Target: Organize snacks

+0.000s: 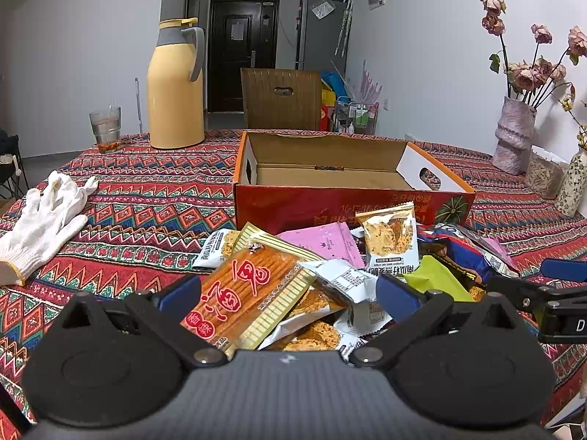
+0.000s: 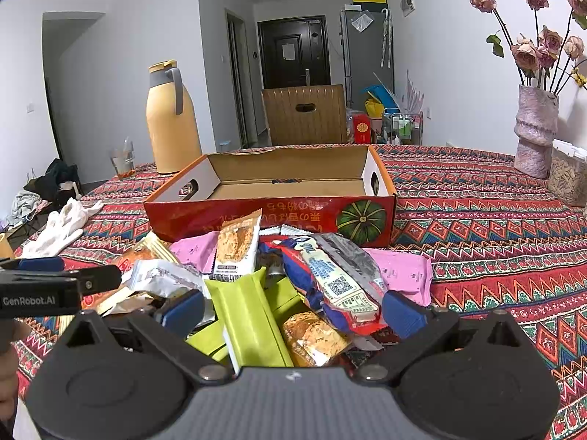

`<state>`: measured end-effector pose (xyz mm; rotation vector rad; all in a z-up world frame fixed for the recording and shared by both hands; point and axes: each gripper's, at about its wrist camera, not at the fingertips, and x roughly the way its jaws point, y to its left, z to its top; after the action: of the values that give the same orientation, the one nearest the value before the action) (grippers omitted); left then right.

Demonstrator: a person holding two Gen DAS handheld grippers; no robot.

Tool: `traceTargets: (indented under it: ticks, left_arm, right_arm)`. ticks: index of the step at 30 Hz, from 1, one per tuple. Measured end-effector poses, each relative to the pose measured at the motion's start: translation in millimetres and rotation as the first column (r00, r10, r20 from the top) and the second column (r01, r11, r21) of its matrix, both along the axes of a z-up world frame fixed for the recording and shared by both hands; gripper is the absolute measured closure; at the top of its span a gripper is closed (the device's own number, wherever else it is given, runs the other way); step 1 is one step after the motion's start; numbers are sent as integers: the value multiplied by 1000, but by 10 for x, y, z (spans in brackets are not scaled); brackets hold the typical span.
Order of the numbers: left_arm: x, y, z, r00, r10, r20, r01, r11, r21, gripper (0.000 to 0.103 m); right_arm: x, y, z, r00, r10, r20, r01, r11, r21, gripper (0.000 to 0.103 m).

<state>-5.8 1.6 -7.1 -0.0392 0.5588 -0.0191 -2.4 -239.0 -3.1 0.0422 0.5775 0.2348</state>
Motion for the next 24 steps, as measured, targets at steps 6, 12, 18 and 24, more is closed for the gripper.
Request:
traceTargets:
  ticks: [6,12,18,24]
  left_arm:
    - [2,4,1,1000,0,0,0,1000,0,0]
    - [1,3,1,1000,0,0,0,1000,0,0]
    - [-5,2,-3,1000,0,-1,0,1000,0,0]
    - [-5,2,-3,1000,0,-1,0,1000,0,0]
  right_arm:
    - [-6,0,-3,1000,-1,1,1,1000,0,0]
    - [-9,-3,-4,1000,0,1,0,1000,-1,0]
    - [-8,1,-4,1000,-1,1,1,1000,-1,0]
    - [-13,0,-5,1000,1,1,-1,1000,-2,0]
